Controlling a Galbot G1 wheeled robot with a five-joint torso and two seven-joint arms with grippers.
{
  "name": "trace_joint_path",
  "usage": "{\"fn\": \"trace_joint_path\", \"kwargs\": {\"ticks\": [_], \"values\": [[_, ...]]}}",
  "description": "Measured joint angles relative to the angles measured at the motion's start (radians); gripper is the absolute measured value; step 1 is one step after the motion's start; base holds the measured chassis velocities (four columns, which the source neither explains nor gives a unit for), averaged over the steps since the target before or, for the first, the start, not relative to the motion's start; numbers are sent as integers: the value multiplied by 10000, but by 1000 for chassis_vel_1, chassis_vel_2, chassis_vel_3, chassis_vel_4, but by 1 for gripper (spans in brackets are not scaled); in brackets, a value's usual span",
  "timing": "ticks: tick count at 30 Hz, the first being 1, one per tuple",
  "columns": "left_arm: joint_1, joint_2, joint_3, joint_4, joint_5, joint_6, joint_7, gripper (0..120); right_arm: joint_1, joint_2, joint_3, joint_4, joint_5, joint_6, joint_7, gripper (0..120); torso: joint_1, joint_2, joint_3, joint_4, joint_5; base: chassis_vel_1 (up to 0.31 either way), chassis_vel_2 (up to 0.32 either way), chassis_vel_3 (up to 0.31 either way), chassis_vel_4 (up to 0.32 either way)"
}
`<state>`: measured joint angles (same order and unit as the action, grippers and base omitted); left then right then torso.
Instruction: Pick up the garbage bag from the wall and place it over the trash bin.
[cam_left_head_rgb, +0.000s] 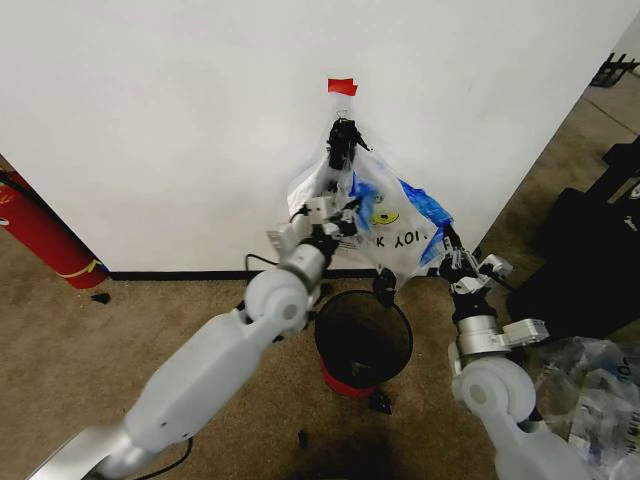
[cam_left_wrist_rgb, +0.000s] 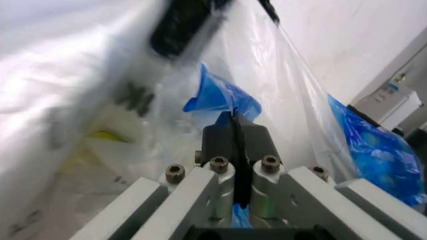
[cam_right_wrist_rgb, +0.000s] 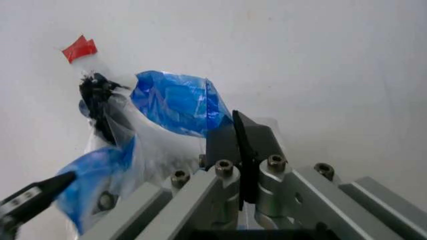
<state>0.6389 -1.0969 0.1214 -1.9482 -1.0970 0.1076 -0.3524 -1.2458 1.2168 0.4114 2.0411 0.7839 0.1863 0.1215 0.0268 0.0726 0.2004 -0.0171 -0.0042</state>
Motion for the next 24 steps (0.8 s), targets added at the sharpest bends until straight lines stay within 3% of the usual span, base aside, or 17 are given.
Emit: {"fn": "trace_joint_path", "kwargs": {"ticks": [10,24], "values": [[1796,1225,-1309,-1464,-25,-5,-51,0,211,8,-219,-36,154,-145,104,0,0,0,0,-1,1,0,0,0,0],[4345,1848,-2616,-3785,347,-232,-65,0,-462,-101,-337,347,-436,-272,-34,0,0,0,-1,0,1,0,0,0,0]]}}
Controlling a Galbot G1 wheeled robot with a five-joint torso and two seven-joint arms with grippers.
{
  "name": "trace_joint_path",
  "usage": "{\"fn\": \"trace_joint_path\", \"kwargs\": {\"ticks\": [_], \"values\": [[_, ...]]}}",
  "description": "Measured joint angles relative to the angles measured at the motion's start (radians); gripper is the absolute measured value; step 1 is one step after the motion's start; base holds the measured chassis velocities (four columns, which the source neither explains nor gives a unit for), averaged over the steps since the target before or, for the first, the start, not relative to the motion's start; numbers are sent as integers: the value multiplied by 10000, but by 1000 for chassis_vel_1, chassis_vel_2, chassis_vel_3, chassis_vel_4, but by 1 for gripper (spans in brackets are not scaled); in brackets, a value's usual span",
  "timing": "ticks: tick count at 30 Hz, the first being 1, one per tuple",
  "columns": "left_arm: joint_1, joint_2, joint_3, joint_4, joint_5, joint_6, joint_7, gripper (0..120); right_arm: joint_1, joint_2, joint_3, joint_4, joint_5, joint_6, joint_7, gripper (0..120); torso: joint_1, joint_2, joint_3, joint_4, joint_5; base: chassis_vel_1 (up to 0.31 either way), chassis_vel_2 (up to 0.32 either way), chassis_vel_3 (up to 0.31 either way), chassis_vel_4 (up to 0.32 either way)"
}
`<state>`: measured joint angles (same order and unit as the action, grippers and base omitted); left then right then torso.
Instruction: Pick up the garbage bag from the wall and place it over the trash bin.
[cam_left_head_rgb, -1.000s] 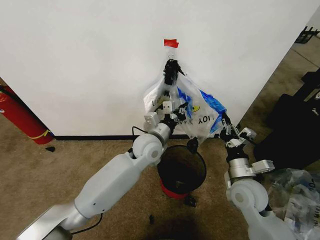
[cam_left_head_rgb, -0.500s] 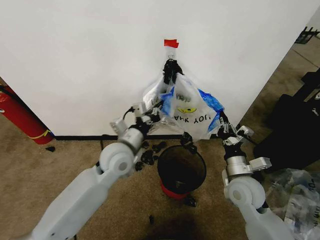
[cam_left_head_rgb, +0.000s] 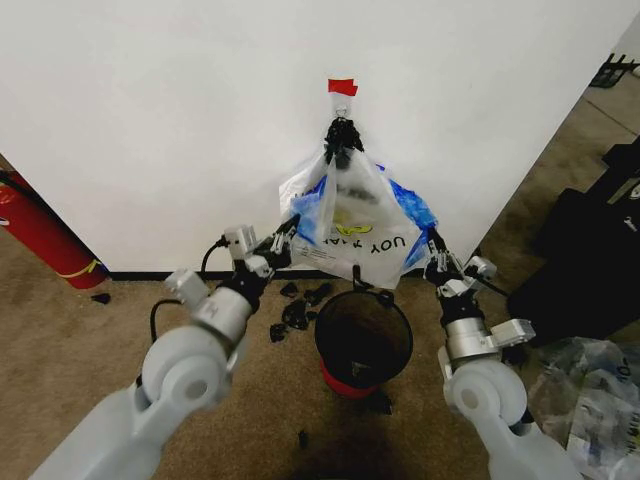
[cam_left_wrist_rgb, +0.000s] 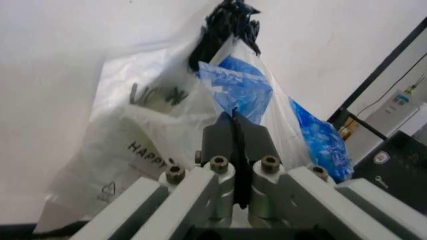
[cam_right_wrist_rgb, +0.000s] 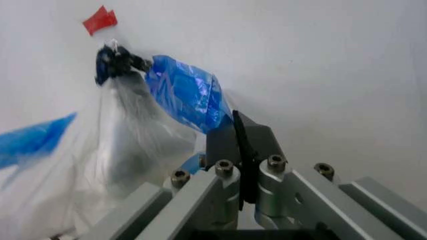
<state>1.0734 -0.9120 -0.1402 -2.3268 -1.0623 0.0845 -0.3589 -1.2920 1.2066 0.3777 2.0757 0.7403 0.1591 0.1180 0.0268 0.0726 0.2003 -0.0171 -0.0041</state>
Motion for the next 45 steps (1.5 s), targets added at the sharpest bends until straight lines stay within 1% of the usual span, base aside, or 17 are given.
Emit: {"fn": "trace_joint_path", "kwargs": {"ticks": [10,18,21,26,37,42,45], "values": [[919,-261,-75,-243,318,-146,-59,0,-457,21,69,180,-393,99,10,0,1,0,1,-2,0,0,0,0,0],[1974,-259,-495,-636,624,-254,-23,0,-823,33,95,252,-687,297,-110,0,1,0,1,-1,2,0,0,0,0],[2427,-341,-612,-673,910,-343,52,0,-954,63,64,246,-848,441,-155,0,1,0,1,-2,2,0,0,0,0],[2860,-425,-746,-802,1109,-424,104,0,-1151,78,60,235,-985,557,-273,0,1,-2,1,-2,2,0,0,0,0],[3620,-413,-1224,-1110,1318,-591,183,0,-1659,-7,187,447,-1202,766,-491,0,1,-2,1,-2,2,0,0,0,0],[4103,-357,-1616,-1477,1319,-603,291,0,-1954,-159,326,699,-1251,800,-714,0,1,-2,2,-2,2,0,0,0,0],[4327,-325,-1718,-1516,1324,-644,341,0,-2116,-169,319,699,-1346,869,-795,0,1,-2,2,-1,3,0,0,0,0]]}}
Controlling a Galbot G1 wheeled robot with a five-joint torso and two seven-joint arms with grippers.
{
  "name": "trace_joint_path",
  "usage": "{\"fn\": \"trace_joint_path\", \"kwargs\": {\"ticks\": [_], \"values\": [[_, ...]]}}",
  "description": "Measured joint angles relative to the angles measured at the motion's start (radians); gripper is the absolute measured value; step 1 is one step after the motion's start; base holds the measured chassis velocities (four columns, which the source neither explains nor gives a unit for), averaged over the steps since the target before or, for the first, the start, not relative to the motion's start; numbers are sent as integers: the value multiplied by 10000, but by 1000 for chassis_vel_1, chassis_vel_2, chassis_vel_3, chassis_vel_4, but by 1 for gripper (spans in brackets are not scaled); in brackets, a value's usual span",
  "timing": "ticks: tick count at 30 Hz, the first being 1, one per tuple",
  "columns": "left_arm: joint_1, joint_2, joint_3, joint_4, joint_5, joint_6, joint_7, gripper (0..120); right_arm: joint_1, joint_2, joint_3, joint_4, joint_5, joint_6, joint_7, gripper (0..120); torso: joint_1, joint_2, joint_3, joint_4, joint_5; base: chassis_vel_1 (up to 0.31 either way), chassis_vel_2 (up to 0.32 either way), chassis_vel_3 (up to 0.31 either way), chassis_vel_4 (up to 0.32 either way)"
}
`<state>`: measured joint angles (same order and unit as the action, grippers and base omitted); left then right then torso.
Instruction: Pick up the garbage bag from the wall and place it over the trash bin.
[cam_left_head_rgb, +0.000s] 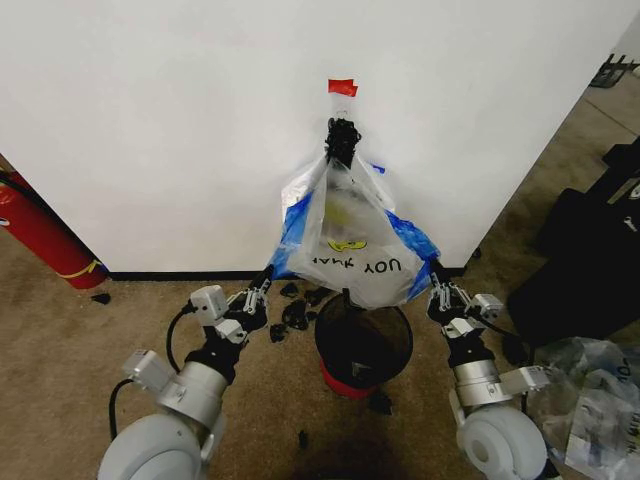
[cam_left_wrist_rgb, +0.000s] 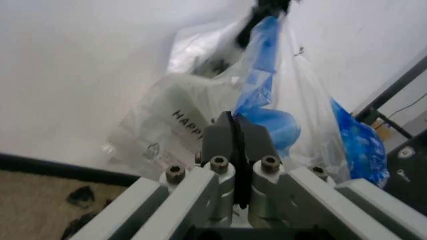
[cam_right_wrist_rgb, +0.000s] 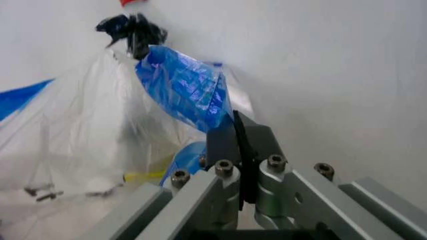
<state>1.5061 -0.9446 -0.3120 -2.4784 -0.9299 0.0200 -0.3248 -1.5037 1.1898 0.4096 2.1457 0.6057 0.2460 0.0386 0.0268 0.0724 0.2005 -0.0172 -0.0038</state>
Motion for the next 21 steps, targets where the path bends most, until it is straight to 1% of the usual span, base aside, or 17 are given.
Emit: {"fn": "trace_joint_path", "kwargs": {"ticks": [6,9,12,16,20,21], "values": [[693,-19,-186,-91,170,-189,99,0,-418,57,-54,-138,-294,318,-182,0,0,0,0,-1,0,0,0,0,0],[1171,-107,-210,-219,387,-280,199,0,-701,176,-15,91,-349,364,-103,0,0,0,0,1,-1,0,0,0,0],[1382,-184,-232,-231,522,-392,213,0,-964,230,-10,208,-421,470,-102,0,-1,0,-1,-1,0,0,0,0,0],[1345,-162,-266,-231,532,-417,165,0,-991,199,82,678,-366,438,31,0,0,0,0,0,0,0,0,0,0],[1153,-67,-312,-231,433,-324,24,0,-996,125,216,1529,-144,97,294,0,0,1,0,-1,-3,0,0,0,0],[1153,-67,-312,-231,433,-324,24,0,-996,125,216,1529,-144,97,294,0,0,1,0,-1,-3,0,0,0,0]]}}
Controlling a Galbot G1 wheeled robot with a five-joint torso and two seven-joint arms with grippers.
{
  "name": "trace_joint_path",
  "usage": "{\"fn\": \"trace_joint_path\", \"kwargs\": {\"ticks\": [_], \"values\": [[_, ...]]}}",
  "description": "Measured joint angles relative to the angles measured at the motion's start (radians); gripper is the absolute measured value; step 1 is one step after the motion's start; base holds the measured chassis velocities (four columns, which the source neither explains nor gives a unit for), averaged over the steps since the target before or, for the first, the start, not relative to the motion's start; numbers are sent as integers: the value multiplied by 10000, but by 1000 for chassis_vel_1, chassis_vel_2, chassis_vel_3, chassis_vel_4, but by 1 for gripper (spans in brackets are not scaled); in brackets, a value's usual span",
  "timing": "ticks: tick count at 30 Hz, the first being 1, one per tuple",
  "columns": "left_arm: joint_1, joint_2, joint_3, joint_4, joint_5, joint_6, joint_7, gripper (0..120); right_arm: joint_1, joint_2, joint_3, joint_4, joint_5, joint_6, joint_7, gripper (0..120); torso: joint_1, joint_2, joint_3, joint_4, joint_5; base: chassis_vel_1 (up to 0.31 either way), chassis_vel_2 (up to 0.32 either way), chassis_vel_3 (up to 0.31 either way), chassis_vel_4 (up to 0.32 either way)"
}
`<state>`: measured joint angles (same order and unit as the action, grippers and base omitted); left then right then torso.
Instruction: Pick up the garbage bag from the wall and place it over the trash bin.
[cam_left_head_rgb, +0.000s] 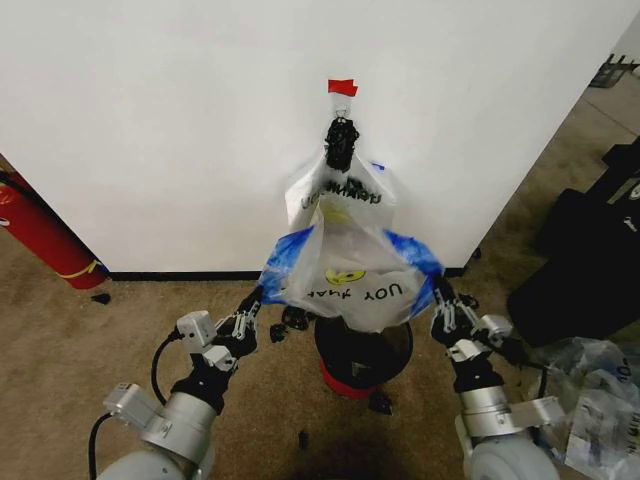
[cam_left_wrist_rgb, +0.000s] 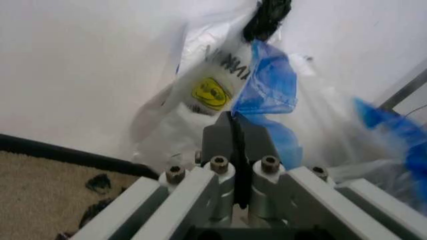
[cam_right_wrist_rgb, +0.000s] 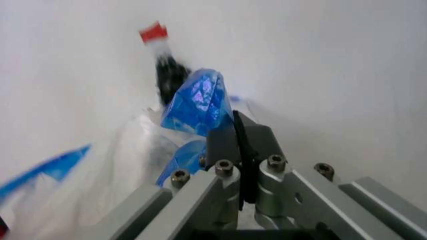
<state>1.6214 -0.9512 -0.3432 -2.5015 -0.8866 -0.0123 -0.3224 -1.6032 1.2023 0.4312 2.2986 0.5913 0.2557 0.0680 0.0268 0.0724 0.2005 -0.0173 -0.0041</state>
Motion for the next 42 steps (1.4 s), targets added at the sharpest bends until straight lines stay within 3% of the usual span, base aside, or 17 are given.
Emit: {"fn": "trace_joint_path", "kwargs": {"ticks": [13,23,27,36,42], "values": [[367,453,-851,0,-584,348,-215,0,-1044,-198,600,1640,198,-818,437,0,0,0,0,1,2,0,0,0,0],[-476,561,-345,0,-922,643,-242,0,-1301,-330,916,1943,139,-1202,610,0,1,0,0,1,3,0,0,0,0],[-1032,339,350,0,-825,841,-311,0,-1210,-268,824,1739,-163,-1444,960,0,1,0,1,1,2,0,0,0,0],[-1427,12,720,97,-787,775,-359,0,-837,97,309,680,-587,-1514,1157,0,1,0,0,0,5,0,0,0,0],[-1483,-669,1127,1145,-458,539,-306,0,-227,329,-68,-344,-729,-1457,1186,0,1,0,1,1,3,0,0,0,0]]}}
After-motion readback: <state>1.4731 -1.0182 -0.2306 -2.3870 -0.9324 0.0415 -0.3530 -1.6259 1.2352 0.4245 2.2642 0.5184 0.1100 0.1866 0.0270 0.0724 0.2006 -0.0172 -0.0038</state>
